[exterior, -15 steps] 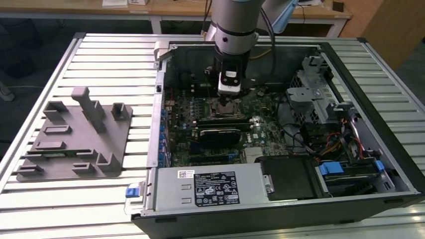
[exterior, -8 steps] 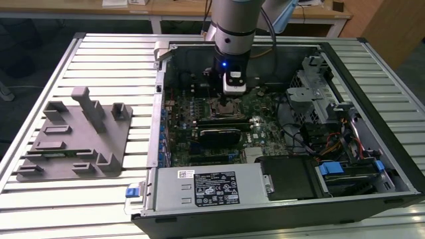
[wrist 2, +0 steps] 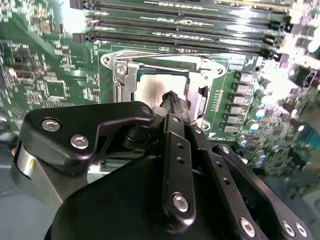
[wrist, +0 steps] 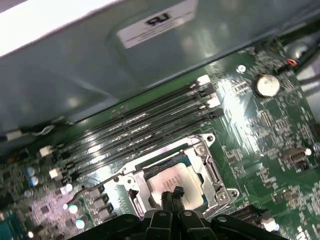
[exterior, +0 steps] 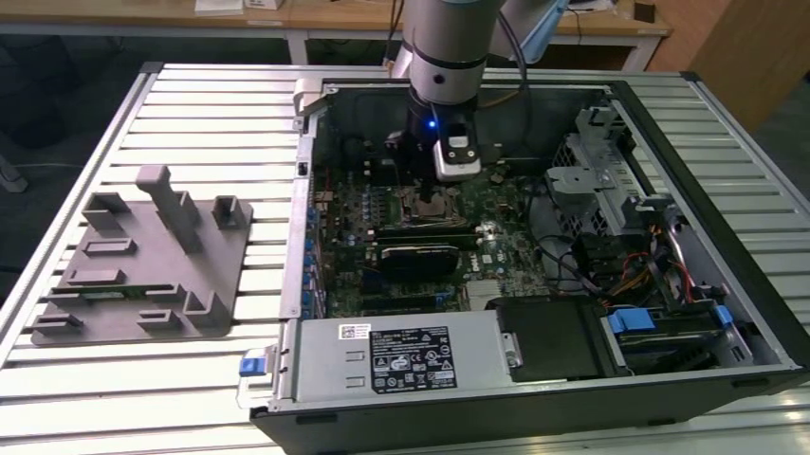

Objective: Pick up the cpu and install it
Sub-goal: 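Close the cpu cover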

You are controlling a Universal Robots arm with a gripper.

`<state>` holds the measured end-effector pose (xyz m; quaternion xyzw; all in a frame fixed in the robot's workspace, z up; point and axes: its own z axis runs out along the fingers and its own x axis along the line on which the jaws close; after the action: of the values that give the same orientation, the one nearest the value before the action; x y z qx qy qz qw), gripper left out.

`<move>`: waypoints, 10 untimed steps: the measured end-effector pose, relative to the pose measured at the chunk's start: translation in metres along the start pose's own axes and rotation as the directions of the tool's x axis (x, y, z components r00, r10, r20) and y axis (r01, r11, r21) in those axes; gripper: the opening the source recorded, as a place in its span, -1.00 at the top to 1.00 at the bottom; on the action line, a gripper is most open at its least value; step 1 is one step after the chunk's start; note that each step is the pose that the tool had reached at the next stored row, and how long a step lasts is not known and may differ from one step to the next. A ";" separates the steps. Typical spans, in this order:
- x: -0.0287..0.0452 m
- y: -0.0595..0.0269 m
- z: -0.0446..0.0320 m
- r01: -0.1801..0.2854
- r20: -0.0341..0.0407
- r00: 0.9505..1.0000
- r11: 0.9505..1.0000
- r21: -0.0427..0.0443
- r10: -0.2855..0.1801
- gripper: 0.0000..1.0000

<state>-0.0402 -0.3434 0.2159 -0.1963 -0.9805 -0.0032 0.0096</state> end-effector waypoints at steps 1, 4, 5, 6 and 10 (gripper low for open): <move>0.0000 0.0000 0.0001 0.018 0.000 1.000 1.000 0.000 -0.018 0.79; 0.0000 0.0000 0.0003 0.072 0.000 0.997 0.997 0.001 -0.072 0.79; 0.0000 0.0000 0.0004 0.090 0.000 0.996 0.996 0.002 -0.090 0.79; 0.0000 0.0000 0.0004 0.108 0.000 0.994 0.994 0.002 -0.108 0.79; 0.0000 0.0000 0.0007 0.180 -0.001 0.984 0.984 0.004 -0.180 0.79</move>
<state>-0.0402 -0.3434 0.2153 -0.1068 -0.9942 -0.0024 0.0098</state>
